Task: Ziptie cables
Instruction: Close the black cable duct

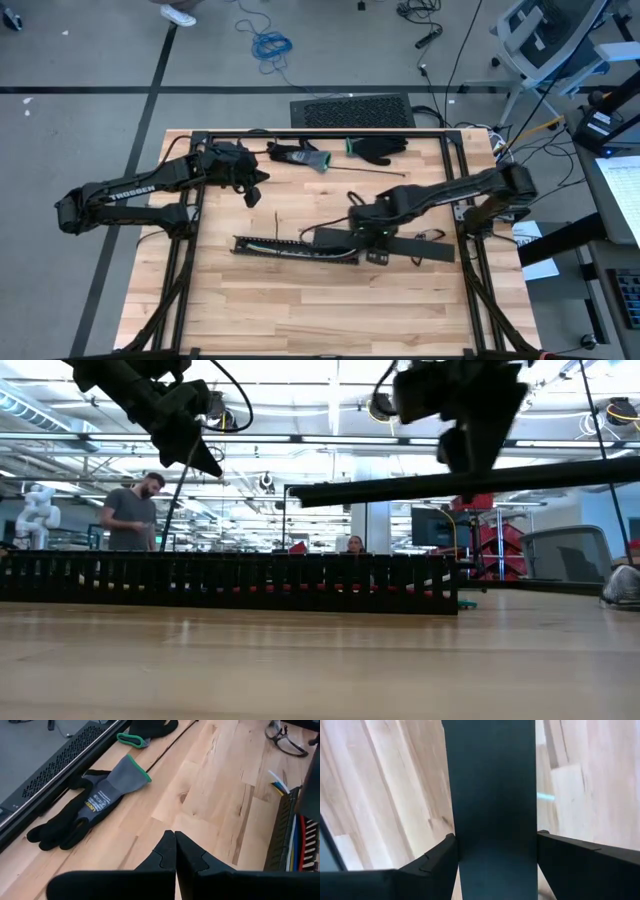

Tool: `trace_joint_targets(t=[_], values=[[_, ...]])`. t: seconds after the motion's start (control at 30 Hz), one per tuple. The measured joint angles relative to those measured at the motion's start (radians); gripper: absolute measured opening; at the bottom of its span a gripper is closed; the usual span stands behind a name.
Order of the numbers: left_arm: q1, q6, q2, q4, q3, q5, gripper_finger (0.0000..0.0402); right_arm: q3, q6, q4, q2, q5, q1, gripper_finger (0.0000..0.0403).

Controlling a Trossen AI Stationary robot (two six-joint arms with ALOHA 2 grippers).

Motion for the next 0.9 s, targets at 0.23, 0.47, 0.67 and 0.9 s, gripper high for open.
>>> trace_joint_targets(t=[0.23, 0.47, 0.67, 0.9], values=[[0.000, -0.001, 0.000, -0.001, 0.000, -0.021, 0.0000, -0.054, 0.039, 0.120, -0.034, 0.009, 0.037, 0.0229], [0.000, -0.025, 0.000, -0.008, 0.000, -0.022, 0.0000, -0.111, -0.009, 0.214, -0.031, 0.020, 0.073, 0.0231], [-0.005, -0.028, 0.000, -0.012, 0.001, -0.023, 0.0000, -0.135, 0.044, 0.279, -0.028, 0.027, 0.053, 0.0230], [-0.006, -0.027, 0.000, -0.012, 0.001, -0.023, 0.0000, -0.136, 0.072, 0.346, 0.040, 0.003, 0.036, 0.0230]])
